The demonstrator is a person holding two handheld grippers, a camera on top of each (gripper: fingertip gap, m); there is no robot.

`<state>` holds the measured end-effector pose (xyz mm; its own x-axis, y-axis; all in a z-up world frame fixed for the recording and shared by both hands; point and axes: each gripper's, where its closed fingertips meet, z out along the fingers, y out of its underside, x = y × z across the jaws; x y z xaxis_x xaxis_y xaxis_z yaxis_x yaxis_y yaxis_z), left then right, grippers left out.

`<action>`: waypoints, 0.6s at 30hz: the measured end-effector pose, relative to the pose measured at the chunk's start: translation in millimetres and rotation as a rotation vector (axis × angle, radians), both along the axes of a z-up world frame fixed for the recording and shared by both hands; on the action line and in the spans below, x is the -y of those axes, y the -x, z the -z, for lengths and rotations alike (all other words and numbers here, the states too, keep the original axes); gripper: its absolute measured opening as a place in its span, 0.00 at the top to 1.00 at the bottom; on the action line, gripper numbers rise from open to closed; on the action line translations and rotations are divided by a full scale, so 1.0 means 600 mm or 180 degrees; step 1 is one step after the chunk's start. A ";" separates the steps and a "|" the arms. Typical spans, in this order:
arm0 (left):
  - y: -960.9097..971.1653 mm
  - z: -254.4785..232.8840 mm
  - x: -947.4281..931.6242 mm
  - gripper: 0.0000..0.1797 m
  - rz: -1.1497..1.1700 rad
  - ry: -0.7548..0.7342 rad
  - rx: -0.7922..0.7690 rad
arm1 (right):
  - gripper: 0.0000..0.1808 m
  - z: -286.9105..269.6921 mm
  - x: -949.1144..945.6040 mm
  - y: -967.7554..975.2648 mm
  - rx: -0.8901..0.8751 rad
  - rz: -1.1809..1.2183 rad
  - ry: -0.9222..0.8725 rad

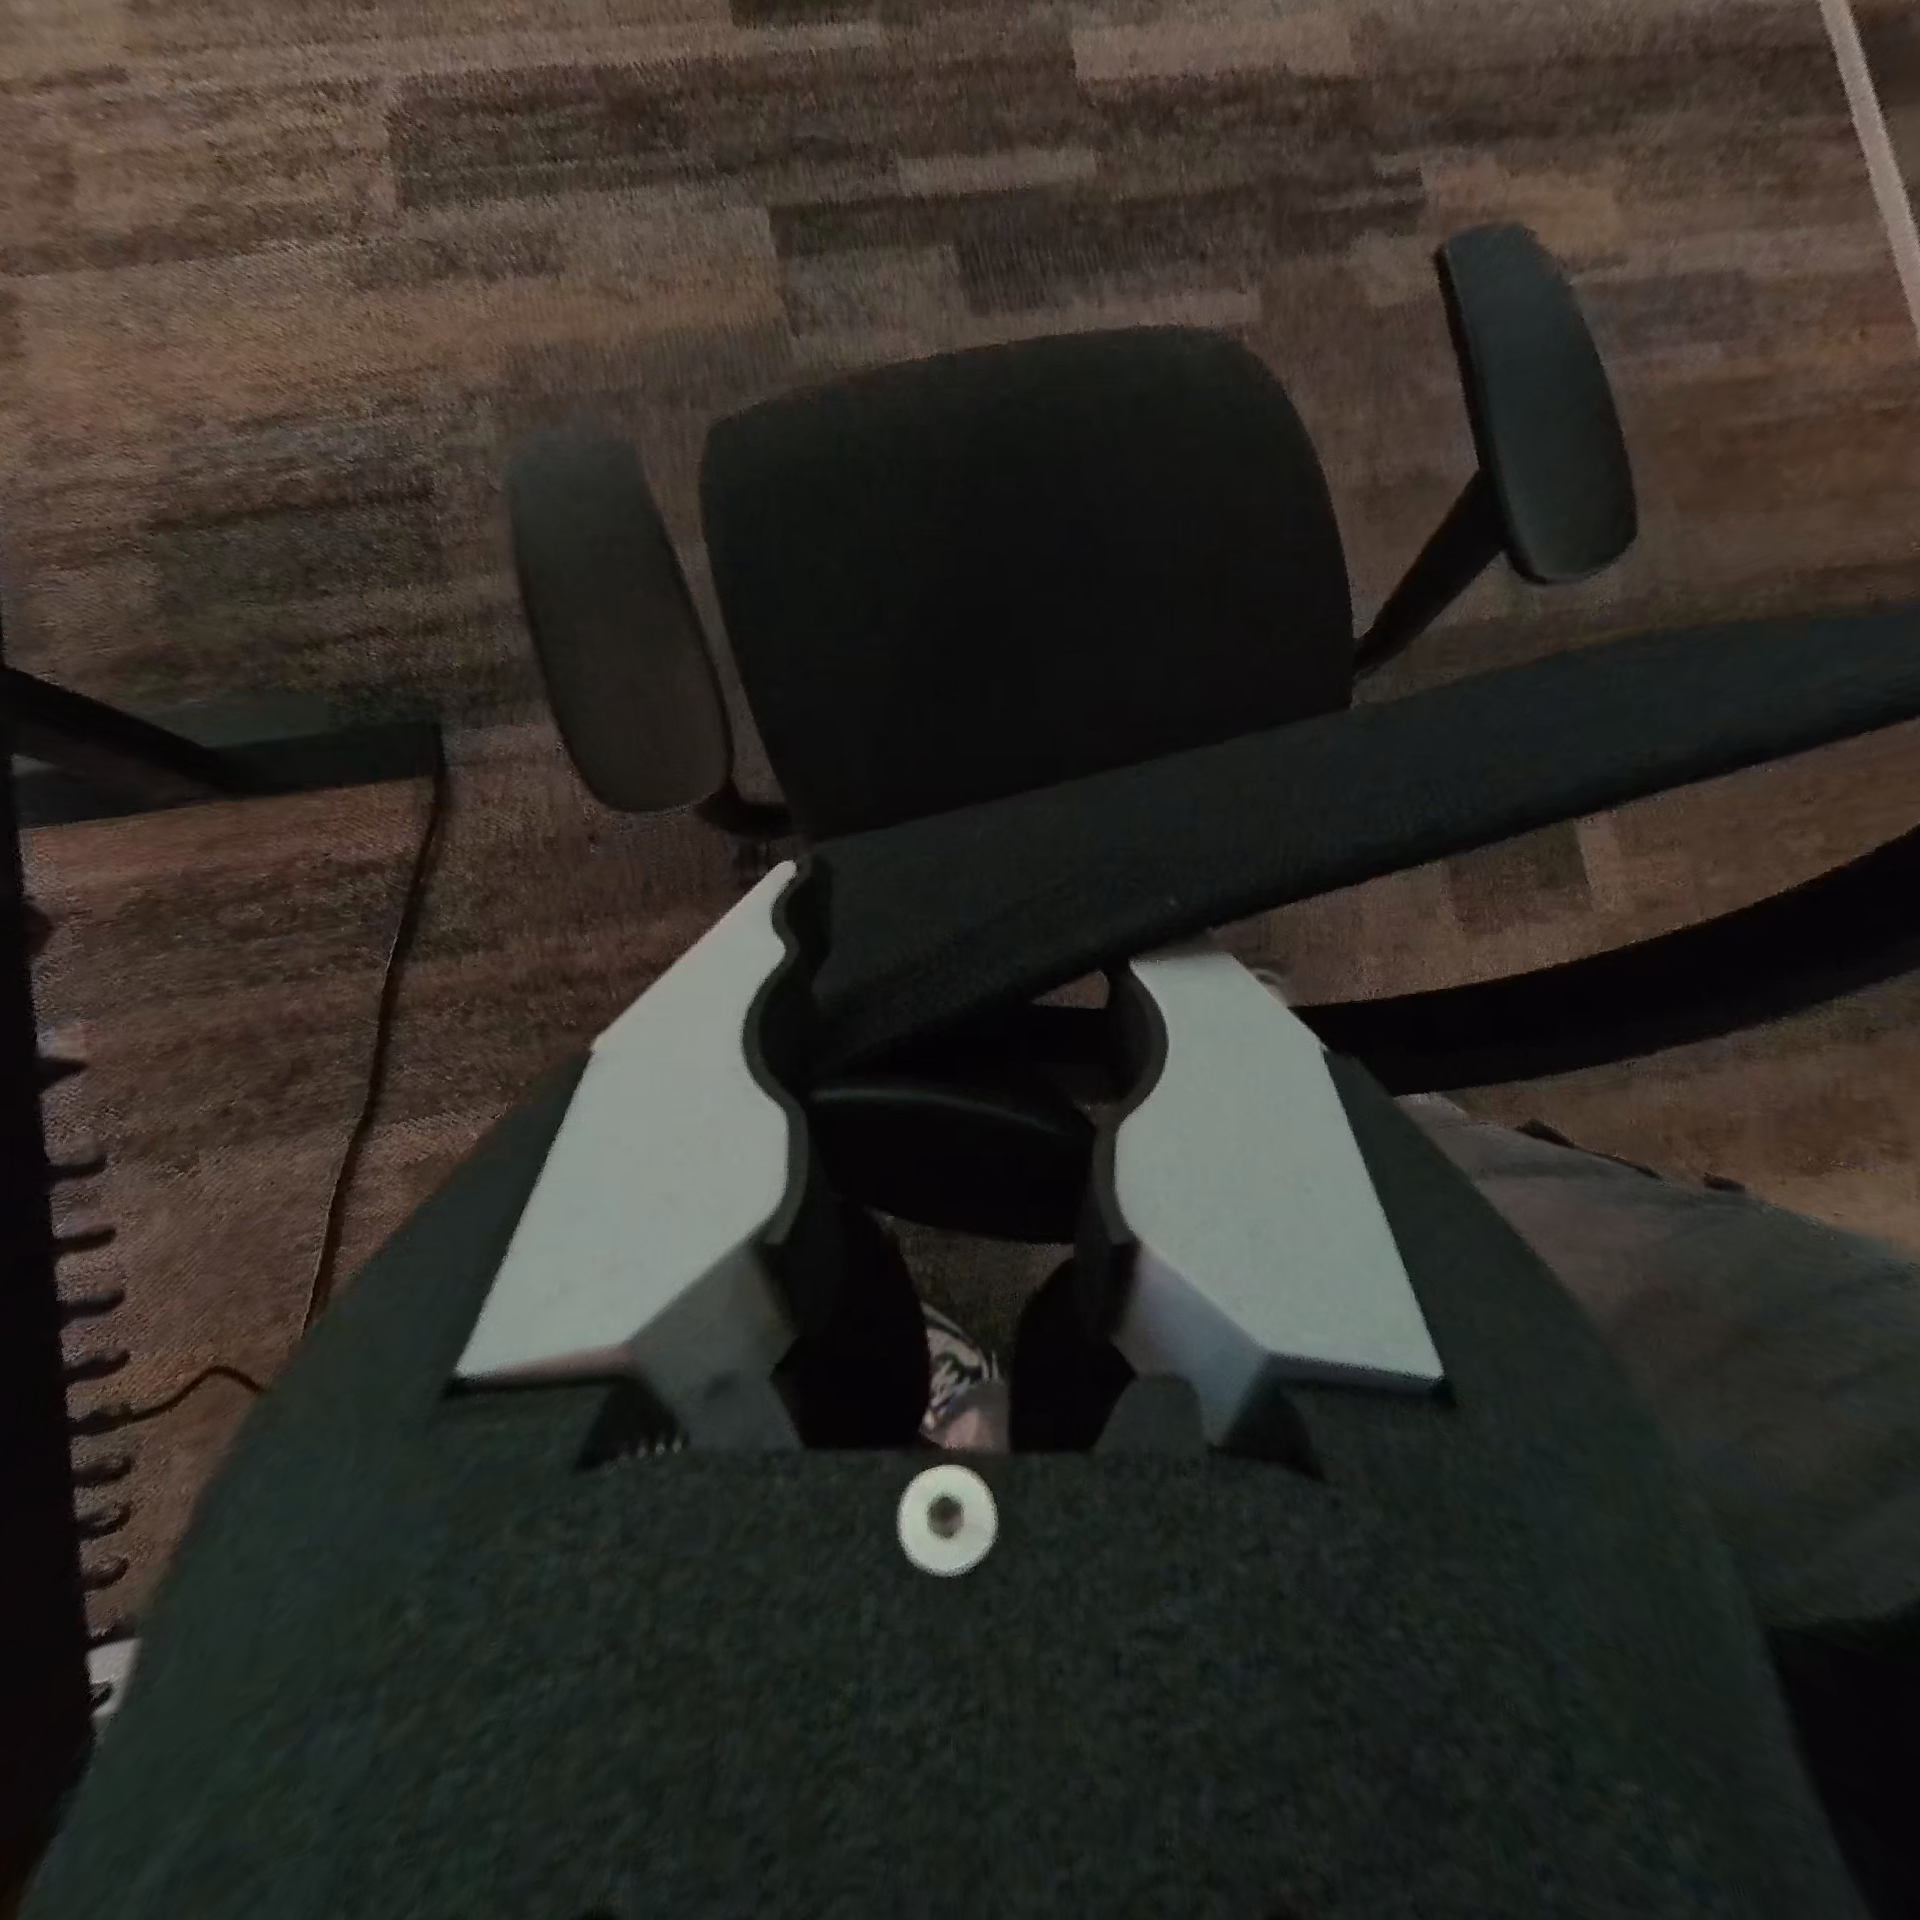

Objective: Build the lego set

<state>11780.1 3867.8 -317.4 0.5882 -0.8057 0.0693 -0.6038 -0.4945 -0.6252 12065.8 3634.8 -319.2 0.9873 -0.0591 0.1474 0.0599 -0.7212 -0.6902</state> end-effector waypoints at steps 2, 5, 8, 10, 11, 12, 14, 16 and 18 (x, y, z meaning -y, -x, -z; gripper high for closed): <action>-0.044 0.000 -0.027 0.72 -0.0072 -0.0008 0.0008 | 0.68 -0.001 -0.037 -0.051 0.0006 -0.0176 -0.0025; -0.113 0.006 -0.056 0.72 -0.0225 0.0005 -0.0053 | 0.68 0.001 -0.085 -0.133 -0.0042 -0.0336 0.0001; -0.175 0.009 -0.081 0.72 -0.0428 0.0040 -0.0103 | 0.68 0.002 -0.137 -0.213 -0.0035 -0.0593 0.0100; -0.219 0.010 -0.096 0.72 -0.0552 0.0031 -0.0092 | 0.68 0.001 -0.174 -0.270 -0.0045 -0.0729 0.0084; -0.242 0.009 -0.105 0.72 -0.0619 0.0024 -0.0097 | 0.68 0.002 -0.193 -0.299 -0.0065 -0.0747 0.0051; -0.266 0.008 -0.114 0.72 -0.0700 0.0011 -0.0082 | 0.68 0.002 -0.214 -0.327 -0.0078 -0.0766 0.0003; -0.306 0.003 -0.135 0.72 -0.0845 -0.0022 -0.0053 | 0.67 0.004 -0.256 -0.385 -0.0032 -0.0927 0.0040; -0.357 0.003 -0.152 0.72 -0.0971 -0.0025 -0.0051 | 0.68 0.002 -0.300 -0.446 -0.0031 -0.1062 0.0051; -0.411 0.005 -0.164 0.72 -0.1123 -0.0009 -0.0051 | 0.68 0.006 -0.343 -0.512 0.0009 -0.1208 0.0087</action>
